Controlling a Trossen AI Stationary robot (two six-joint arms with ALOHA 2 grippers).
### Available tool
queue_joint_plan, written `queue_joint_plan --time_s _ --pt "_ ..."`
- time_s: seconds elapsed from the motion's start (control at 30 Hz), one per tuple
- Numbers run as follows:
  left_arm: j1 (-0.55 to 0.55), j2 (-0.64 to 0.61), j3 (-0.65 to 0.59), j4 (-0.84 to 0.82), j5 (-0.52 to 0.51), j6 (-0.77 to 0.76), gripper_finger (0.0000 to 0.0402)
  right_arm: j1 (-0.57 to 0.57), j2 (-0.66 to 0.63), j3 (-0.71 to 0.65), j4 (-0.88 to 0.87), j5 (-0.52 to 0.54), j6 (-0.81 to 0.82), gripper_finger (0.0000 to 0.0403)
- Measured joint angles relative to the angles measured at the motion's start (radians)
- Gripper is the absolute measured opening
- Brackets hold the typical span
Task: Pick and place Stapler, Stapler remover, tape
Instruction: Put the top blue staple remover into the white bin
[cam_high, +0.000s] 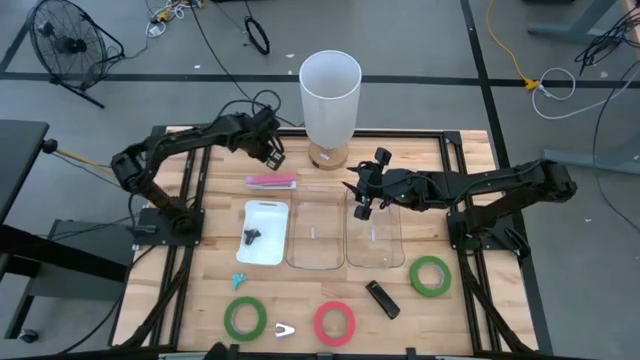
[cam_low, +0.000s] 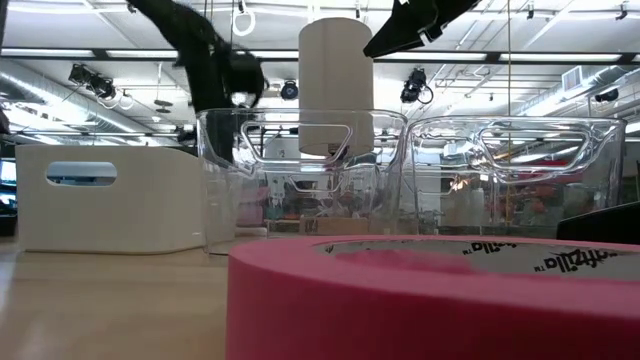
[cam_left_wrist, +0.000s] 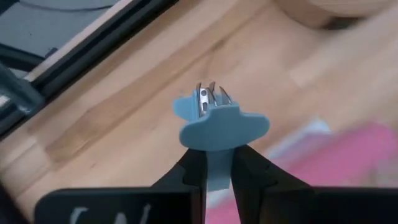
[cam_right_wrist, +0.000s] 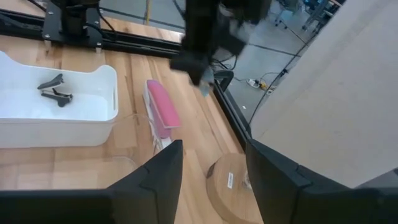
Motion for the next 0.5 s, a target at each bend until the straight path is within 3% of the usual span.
queue_joint_plan --time_s 0.23,0.5 --pt "-0.151 -0.230 0.059 -0.248 0.096 -0.051 0.0045 -0.015 0.000 0.000 0.013 0.000 0.004 0.0176" --pt "-0.476 -0.434 0.060 -0.357 0.124 -0.288 0.0045 -0.031 0.000 0.000 0.026 0.000 0.038 0.0176"
